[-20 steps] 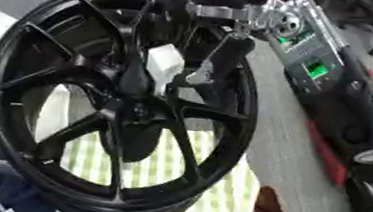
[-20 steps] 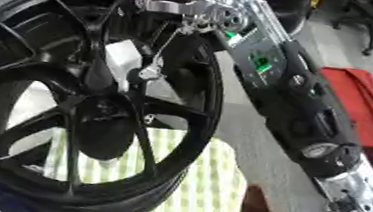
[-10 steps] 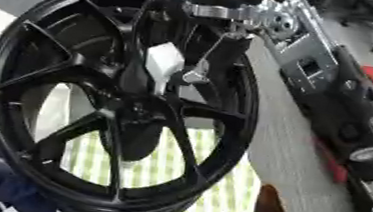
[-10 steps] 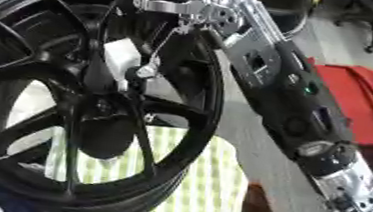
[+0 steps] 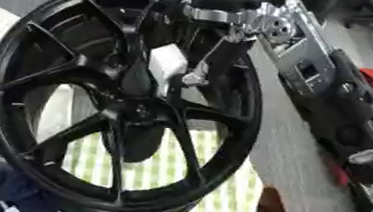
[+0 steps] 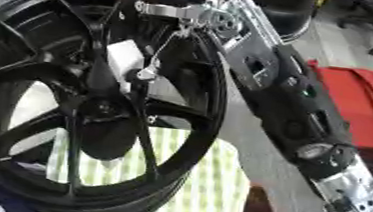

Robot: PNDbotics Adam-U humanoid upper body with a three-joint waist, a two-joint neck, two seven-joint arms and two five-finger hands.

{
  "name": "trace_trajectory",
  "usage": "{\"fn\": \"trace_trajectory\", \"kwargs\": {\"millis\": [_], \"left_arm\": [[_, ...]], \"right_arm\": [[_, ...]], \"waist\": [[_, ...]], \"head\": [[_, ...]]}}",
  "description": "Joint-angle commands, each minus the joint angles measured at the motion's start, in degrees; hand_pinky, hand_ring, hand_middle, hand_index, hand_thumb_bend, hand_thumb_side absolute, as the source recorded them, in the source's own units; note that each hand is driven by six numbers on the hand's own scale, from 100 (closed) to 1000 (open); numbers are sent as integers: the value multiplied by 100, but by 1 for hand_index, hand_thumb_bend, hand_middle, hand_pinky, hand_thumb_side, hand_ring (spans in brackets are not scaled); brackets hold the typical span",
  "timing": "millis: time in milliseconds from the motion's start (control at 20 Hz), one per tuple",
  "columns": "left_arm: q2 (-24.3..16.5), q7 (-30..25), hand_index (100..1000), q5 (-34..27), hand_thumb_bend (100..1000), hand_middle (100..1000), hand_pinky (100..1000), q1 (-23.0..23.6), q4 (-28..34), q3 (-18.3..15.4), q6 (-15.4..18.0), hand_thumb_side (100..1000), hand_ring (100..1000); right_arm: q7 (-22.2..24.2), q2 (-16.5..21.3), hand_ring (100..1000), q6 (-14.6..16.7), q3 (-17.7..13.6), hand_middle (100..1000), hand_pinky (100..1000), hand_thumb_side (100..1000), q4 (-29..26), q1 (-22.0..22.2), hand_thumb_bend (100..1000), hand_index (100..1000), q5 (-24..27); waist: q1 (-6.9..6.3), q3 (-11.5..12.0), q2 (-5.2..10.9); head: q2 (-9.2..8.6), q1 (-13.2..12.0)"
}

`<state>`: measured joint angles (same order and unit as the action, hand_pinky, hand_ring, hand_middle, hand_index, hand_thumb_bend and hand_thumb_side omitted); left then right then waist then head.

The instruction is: Pull the pin out of the wheel hub.

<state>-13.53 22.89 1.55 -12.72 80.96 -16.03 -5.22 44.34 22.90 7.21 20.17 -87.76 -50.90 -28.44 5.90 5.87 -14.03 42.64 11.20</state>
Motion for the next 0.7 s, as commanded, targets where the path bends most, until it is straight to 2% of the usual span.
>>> {"fn": "trace_trajectory", "kwargs": {"millis": [50, 700], "left_arm": [[-64, -24, 711, 26, 555, 579, 797, -76, 93, 25, 5, 533, 910], [-60, -42, 712, 53, 551, 580, 798, -97, 87, 37, -3, 537, 912]], "right_arm": [[9, 114, 669, -8, -38, 606, 680, 242, -29, -89, 432, 714, 38], [-20, 137, 644, -159, -36, 534, 667, 186, -29, -83, 324, 649, 218]], "waist": [[-51, 7, 62], [-40, 28, 78]], "head": [[-52, 16], [-48, 39]]}}
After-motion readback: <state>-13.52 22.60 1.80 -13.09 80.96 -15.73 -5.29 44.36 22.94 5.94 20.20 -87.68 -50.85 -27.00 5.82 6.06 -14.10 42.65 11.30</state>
